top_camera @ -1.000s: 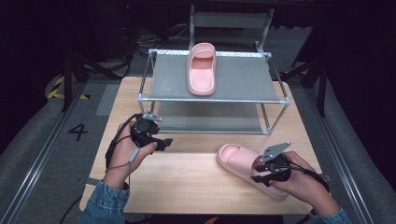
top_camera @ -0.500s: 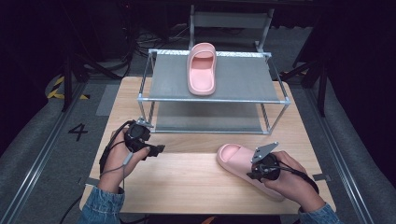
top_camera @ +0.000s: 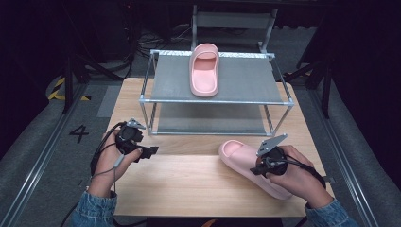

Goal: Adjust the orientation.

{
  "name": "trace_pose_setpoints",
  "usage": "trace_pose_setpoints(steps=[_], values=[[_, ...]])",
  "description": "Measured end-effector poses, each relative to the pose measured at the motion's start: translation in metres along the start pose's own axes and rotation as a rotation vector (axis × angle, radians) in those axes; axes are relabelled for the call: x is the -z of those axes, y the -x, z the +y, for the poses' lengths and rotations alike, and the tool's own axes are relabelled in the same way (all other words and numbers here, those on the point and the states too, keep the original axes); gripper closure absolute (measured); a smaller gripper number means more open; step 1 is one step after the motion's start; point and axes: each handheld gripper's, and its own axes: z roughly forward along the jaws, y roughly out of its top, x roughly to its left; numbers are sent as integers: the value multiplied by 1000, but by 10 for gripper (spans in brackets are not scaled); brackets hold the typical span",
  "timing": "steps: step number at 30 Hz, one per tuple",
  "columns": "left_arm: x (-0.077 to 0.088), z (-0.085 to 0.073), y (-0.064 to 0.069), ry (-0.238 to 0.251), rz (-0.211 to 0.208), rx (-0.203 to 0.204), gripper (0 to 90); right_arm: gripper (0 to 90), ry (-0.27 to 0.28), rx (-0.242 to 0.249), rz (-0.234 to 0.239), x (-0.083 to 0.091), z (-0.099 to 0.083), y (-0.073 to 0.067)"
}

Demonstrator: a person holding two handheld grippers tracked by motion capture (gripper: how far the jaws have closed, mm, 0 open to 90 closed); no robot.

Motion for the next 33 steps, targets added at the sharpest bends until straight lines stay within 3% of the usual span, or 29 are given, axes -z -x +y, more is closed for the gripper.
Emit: trace_pose_setpoints(steps=[11, 19, 33], values=[[5, -3, -5, -1, -7, -1, 213, 851, 56, -13, 12, 50, 32, -2], [9, -8, -10, -10, -13, 18, 210, 850, 64, 1, -7, 73, 48, -1], [13, -10, -15, -16, -8, 3, 197, 851, 110, -5, -29, 112, 85, 7]])
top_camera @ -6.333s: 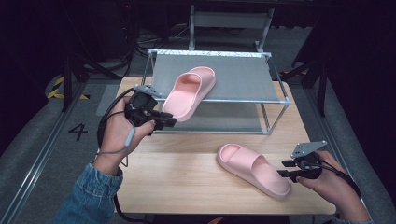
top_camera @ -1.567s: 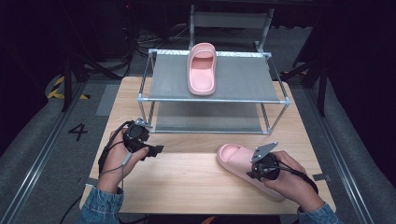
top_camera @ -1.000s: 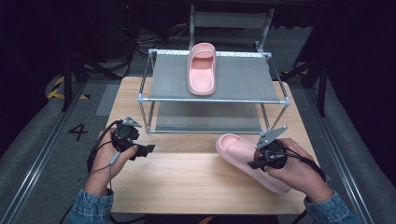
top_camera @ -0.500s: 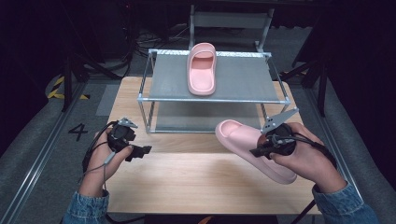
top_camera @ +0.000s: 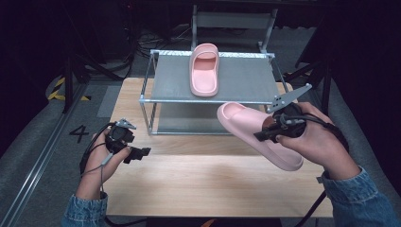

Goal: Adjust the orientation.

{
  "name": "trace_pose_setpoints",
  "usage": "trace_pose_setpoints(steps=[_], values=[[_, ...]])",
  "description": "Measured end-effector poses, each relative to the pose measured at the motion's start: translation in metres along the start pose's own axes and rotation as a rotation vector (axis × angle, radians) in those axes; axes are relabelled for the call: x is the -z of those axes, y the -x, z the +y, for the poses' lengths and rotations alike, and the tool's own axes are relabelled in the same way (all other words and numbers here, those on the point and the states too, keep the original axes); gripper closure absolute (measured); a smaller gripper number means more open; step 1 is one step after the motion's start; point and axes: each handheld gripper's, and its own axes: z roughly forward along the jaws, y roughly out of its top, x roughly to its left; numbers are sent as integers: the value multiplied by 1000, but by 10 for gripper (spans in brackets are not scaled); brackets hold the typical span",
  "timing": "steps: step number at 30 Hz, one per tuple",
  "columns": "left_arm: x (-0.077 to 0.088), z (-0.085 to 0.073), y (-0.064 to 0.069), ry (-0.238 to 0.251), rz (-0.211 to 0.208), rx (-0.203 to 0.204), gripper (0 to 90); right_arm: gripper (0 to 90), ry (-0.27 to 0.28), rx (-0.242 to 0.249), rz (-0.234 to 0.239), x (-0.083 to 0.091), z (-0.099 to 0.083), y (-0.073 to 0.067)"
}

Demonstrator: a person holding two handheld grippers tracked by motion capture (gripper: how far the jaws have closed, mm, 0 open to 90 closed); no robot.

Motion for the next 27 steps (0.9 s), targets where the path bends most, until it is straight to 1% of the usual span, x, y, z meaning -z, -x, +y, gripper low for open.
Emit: trace_pose_setpoints(steps=[5, 8, 12, 17, 18, 21, 23, 25, 27], values=[[0, -1, -1, -11, 3, 1, 195, 851, 11, -17, -17, 8, 15, 9], [0, 0, -1, -13, 0, -6, 195, 852, 7, -31, -32, 8, 23, 16], [0, 0, -1, -13, -2, 2, 195, 854, 7, -56, -52, 7, 34, 29], [0, 0, -2, -16, -3, 5, 195, 854, -7, -91, -82, 0, 49, 45], [0, 0, -2, -16, -3, 5, 195, 854, -15, -97, -99, -3, 53, 49], [0, 0, -2, -18, -3, 4, 195, 854, -25, -119, -115, -8, 61, 58], [0, 0, -2, -17, -2, 4, 196, 854, -41, -134, -142, -13, 68, 67], [0, 0, -3, -19, -1, -1, 196, 854, -48, -145, -154, -16, 72, 72], [-1, 0, -3, -21, -4, 3, 196, 854, -63, -162, -170, -20, 76, 78]])
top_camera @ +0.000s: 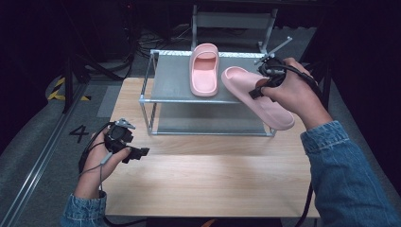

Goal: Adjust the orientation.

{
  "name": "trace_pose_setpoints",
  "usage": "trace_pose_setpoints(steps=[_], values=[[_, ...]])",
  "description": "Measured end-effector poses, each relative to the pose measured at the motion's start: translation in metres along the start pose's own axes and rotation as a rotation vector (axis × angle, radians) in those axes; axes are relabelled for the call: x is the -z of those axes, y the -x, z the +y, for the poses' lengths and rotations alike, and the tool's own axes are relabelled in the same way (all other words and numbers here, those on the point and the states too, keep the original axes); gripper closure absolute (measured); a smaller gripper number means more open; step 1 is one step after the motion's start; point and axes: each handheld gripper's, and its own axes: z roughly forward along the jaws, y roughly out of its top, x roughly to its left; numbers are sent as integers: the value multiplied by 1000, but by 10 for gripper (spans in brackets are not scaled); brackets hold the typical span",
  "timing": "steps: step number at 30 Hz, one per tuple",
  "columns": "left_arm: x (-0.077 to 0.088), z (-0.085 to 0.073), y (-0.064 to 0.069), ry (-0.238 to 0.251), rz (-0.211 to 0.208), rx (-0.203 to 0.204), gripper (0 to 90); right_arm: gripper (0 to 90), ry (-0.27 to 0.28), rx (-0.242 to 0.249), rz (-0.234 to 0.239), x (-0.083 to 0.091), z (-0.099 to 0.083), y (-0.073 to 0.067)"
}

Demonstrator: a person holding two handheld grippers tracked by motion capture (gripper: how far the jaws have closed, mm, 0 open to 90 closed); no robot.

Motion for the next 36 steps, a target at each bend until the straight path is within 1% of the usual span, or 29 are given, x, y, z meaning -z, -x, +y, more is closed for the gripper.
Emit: trace_pose_setpoints(steps=[2, 3, 4, 5, 7, 8, 10, 12, 13, 14, 15, 17, 19, 20, 22, 25, 29, 31, 33, 34, 35, 36], values=[[0, 0, 0, -2, -3, 5, 196, 854, -4, -6, -12, -5, 4, 4], [0, 0, 0, -3, -2, 2, 197, 854, -7, -16, -15, -7, 6, 5], [0, 0, 0, -3, -2, 2, 197, 854, -7, -16, -15, -7, 6, 5], [-1, 0, 0, -2, -2, 3, 197, 853, -16, -19, -22, -13, 9, 8], [-1, 0, 0, -3, -2, 5, 197, 854, -15, -26, -17, -18, 10, 10], [-1, 0, 0, -3, -2, 5, 197, 854, -15, -26, -17, -18, 10, 10], [-2, 1, -1, -6, -4, -6, 197, 851, -10, -30, -17, -22, 12, 11], [-2, 1, 0, -4, -4, -2, 197, 846, -8, -26, -17, -26, 12, 12], [-3, 1, 1, -5, -4, 0, 197, 837, -7, -24, -13, -27, 12, 11], [-3, 1, 0, -7, -3, -3, 197, 815, -3, -16, -19, -29, 12, 11], [-3, 1, 0, -9, -6, -2, 197, 776, 1, -12, -27, -29, 11, 11], [-4, 2, 0, -9, -7, -3, 197, 734, 20, -12, -25, -30, 9, 11], [-4, 2, 0, -12, -9, -3, 197, 688, 36, -8, -32, -28, 6, 11], [-5, 3, 0, -14, -10, -6, 197, 669, 54, -15, -28, -26, 4, 11], [-5, 4, 0, -14, -8, -11, 197, 660, 64, -22, -22, -23, 2, 10], [-6, 6, 1, -15, -14, -18, 196, 645, 107, -12, -15, -12, -7, 7], [-8, 10, 2, -20, -17, -23, 196, 626, 148, -1, -5, 2, -22, 5], [-9, 12, 2, -24, -21, -36, 196, 618, 166, 7, -3, 9, -30, 4], [-10, 13, 4, -23, -27, -35, 196, 612, 190, 11, -2, 16, -43, 3], [-10, 14, 4, -25, -29, -42, 196, 613, 201, 11, 0, 18, -49, 2], [-11, 15, 4, -26, -31, -42, 196, 615, 205, 10, 2, 20, -53, 2], [-11, 15, 4, -26, -31, -42, 196, 615, 205, 10, 2, 20, -53, 2]])
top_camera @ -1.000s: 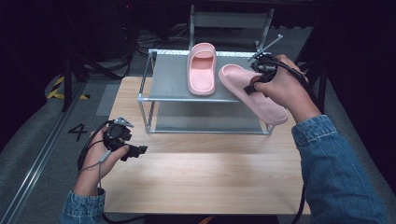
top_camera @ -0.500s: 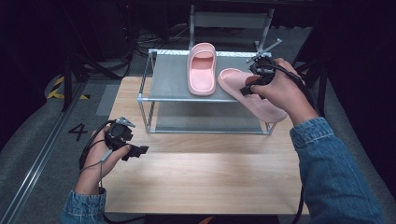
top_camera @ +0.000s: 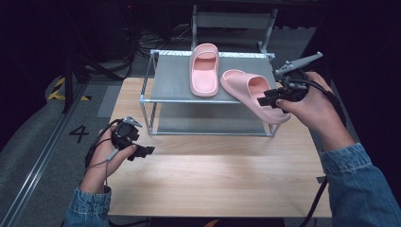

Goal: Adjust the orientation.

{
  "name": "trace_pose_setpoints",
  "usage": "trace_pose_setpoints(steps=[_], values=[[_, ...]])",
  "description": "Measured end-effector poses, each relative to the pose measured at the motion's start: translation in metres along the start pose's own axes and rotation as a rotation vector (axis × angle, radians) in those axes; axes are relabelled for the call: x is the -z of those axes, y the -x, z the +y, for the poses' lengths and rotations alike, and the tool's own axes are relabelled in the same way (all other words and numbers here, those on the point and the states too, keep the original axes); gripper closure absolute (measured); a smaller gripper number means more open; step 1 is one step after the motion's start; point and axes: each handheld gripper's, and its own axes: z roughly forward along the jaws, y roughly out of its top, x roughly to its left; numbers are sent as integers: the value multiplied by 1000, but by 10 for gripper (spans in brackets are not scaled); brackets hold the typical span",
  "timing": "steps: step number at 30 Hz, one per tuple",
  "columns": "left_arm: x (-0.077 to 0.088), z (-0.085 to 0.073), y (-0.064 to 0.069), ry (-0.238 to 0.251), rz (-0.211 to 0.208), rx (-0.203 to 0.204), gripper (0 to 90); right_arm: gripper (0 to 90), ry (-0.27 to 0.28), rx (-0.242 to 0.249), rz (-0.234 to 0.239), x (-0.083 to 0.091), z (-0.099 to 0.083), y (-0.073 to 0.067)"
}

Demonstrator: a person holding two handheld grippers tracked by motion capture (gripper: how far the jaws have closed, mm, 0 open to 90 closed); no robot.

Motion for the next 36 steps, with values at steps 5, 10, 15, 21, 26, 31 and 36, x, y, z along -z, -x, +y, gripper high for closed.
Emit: trace_pose_setpoints(steps=[5, 10, 15, 21, 26, 31, 36], values=[[-3, 5, 1, -2, -5, -10, 196, 637, 52, -10, 4, 25, -25, -3], [-5, 7, 3, -9, -15, -13, 196, 639, 69, -9, -3, 41, -50, -7], [-6, 8, 4, -6, -10, -15, 196, 691, 56, -27, 6, 46, -73, -10], [-6, 7, 4, -12, -15, -15, 198, 858, -6, -42, 15, 37, -94, -7], [-6, 7, 3, -15, -12, -16, 199, 900, -21, -39, 3, 29, -99, -3], [-6, 7, 3, -12, -13, -19, 199, 900, -35, -15, -10, 21, -91, -1], [-7, 7, 3, -19, -18, -13, 199, 900, -38, -6, 21, 17, -81, -9]])
